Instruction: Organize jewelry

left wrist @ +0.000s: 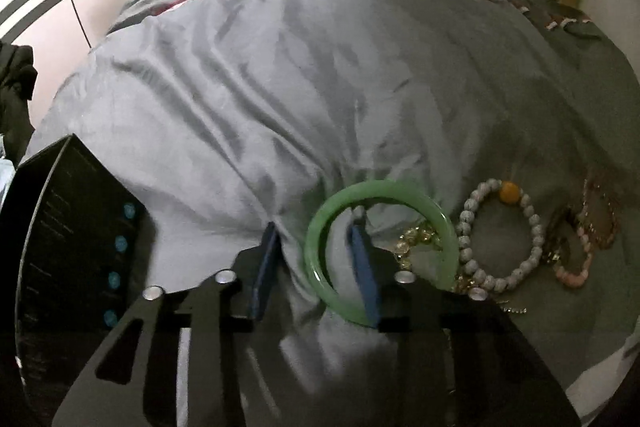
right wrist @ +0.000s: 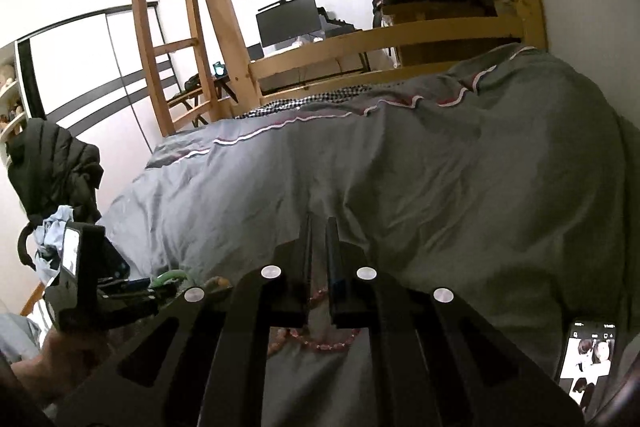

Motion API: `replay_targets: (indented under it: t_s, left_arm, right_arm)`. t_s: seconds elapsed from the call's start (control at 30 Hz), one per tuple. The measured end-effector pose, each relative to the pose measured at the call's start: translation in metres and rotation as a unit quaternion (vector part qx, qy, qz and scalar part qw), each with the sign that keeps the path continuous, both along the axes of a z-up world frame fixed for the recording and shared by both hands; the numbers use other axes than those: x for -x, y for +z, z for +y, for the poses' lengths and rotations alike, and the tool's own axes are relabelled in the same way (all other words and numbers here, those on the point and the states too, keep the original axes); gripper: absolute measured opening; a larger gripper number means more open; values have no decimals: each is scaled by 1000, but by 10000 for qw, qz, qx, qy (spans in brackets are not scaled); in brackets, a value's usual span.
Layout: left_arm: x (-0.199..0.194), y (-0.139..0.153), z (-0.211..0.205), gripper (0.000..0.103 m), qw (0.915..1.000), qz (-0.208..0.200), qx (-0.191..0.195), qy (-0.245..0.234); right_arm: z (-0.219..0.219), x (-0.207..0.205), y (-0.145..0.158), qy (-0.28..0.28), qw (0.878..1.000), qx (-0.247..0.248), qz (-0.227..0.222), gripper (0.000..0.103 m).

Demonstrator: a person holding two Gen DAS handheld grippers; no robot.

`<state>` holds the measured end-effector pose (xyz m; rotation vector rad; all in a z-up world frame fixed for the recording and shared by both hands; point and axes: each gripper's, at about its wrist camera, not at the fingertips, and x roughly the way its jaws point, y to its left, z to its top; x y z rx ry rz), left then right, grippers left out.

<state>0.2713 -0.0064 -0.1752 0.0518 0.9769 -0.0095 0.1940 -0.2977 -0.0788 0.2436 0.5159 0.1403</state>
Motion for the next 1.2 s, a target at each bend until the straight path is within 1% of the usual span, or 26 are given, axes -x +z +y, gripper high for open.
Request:
replay_targets:
  t_s: [0.03,0.07,0.17,0.27,0.37,0.4,0.43,0.47,0.5,0.57,0.67,0.7,0.73,0.8,0.83,0.87,0.9,0.93,0.97,1.0,1.03,1.07,1.1,1.13,1.17,1.2]
  left_arm:
    - [0,2,0,22,10000,-23,-22,10]
    - [0,4,2,18,10000,-42,-4,31]
    - [-1,6,6,15,9998,5,171,70]
    - [-3,5,8,16,9997,60,209,95]
    - [-4,2,6,17,9999,72,83,102]
    - [-7,4,8,17,9999,26,26,120]
    - [-8,5,9,12,9999,1,-30,139]
    - [-7,7,9,10,9998,-34,-114,187]
    - [-6,9,11,10,9997,-57,-131,217]
    - [-7,11,14,9,9995,-46,-126,277]
    - [-4,19,13,9,9992,-209,-168,288]
    - [0,27,12,9,9990,-325,-156,259]
    - [1,32,11,9,9989,-394,-148,221]
    - [4,40,12,9,9986,-467,-94,214]
    - [4,41,13,9,9988,-443,-31,224]
    - [3,41,15,9,9988,-419,19,235]
    - [3,42,17,9,9989,-370,126,258]
    - [2,42,18,9,9988,-358,173,270]
    - [3,44,19,9,9988,-349,210,274]
    - [3,46,20,9,9987,-346,237,283]
    - [5,48,20,9,9986,-346,273,294]
    - [6,49,21,9,9985,-347,297,302]
    - [8,51,21,9,9984,-370,302,312]
    - [9,51,22,9,9985,-354,289,293]
    - [10,50,23,9,9985,-345,308,295]
    - [10,49,24,9,9984,-341,332,299]
  right_arm:
    - [0,-1,-2,6,10000,7,46,7]
    - [0,-2,-5,17,9999,10,105,7]
    - [1,-8,-15,55,9993,31,368,8]
    - [2,-17,-32,107,9972,-10,738,9]
    - [2,-29,-60,-5,9914,239,1286,18]
    - [3,-34,-75,-114,9865,478,1562,18]
    - [2,-35,-82,-131,9844,544,1671,18]
    - [1,-36,-87,-136,9830,548,1745,18]
    - [0,-37,-88,-145,9830,512,1760,17]
    - [1,-36,-85,-211,9824,624,1746,17]
    - [-3,-27,-70,-156,9896,231,1410,19]
    - [-3,-23,-59,-35,9925,100,1216,22]
    - [0,-20,-51,107,9941,63,1079,28]
    - [13,-11,-35,570,9956,154,732,80]
    - [22,-9,-34,855,9936,208,708,85]
    - [29,-9,-36,994,9917,352,730,85]
    - [43,-9,-43,954,9877,914,835,84]
    - [54,-12,-53,934,9810,1366,1014,79]
    - [59,-15,-62,991,9753,1570,1196,60]
    - [63,-19,-75,1105,9692,1663,1446,53]
    - [64,-21,-83,1177,9658,1721,1540,52]
    - [66,-20,-87,1183,9636,1860,1513,45]
    - [68,-21,-89,1066,9597,2085,1556,29]
    - [65,-23,-90,945,9587,2151,1601,23]
    - [61,-23,-89,872,9600,2094,1641,16]
    - [55,-22,-88,998,9655,1717,1683,10]
